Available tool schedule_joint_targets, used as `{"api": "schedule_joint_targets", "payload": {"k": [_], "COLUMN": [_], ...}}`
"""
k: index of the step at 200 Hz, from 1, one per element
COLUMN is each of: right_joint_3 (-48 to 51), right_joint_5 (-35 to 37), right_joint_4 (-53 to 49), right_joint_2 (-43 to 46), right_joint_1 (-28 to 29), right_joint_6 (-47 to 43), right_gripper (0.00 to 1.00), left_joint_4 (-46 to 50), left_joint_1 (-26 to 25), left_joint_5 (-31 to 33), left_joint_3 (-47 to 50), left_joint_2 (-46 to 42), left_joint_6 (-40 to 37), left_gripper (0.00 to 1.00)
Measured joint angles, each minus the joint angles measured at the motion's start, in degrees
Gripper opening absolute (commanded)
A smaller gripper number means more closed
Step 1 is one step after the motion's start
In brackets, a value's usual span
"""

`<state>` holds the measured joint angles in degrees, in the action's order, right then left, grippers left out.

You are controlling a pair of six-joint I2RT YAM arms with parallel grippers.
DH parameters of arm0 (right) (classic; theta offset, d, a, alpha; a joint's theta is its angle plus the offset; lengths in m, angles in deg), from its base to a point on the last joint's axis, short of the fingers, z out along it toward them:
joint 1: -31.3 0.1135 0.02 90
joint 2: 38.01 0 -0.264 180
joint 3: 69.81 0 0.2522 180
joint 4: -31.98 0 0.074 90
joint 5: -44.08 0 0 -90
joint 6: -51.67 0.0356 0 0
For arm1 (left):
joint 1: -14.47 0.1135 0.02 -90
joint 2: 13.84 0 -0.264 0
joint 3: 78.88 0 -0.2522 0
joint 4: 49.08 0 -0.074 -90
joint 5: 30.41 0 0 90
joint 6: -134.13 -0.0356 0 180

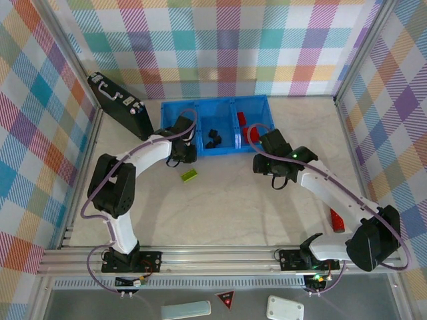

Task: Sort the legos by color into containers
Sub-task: Pick up the lego from the center of the table, then place the lego in the container.

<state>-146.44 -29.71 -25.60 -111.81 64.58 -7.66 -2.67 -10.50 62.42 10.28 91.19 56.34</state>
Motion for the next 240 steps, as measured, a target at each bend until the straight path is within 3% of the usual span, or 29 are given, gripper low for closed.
{"api": "schedule_joint_targets", "payload": {"k": [153, 240], "right_joint_3": [1.4, 3.17], "right_joint_5": [1.27, 1.84], "right_joint_4": [-0.28, 0.48], "right_joint_2": [3.82, 6.14], "right_joint_1": [0.0, 0.0], "right_joint_6": [0.13, -0.31], "right_gripper": [0.52, 0.52], "left_joint_4": [4.2, 6.45], "left_joint_1": [-1.31, -4.33], "left_joint_5": [-1.9, -1.99], "left_joint_3": [0.13, -4.37], "left_joint_2": [-10.84, -11.45], "left_joint_6": [2.62, 4.94], "left_gripper": [0.36, 0.36]}}
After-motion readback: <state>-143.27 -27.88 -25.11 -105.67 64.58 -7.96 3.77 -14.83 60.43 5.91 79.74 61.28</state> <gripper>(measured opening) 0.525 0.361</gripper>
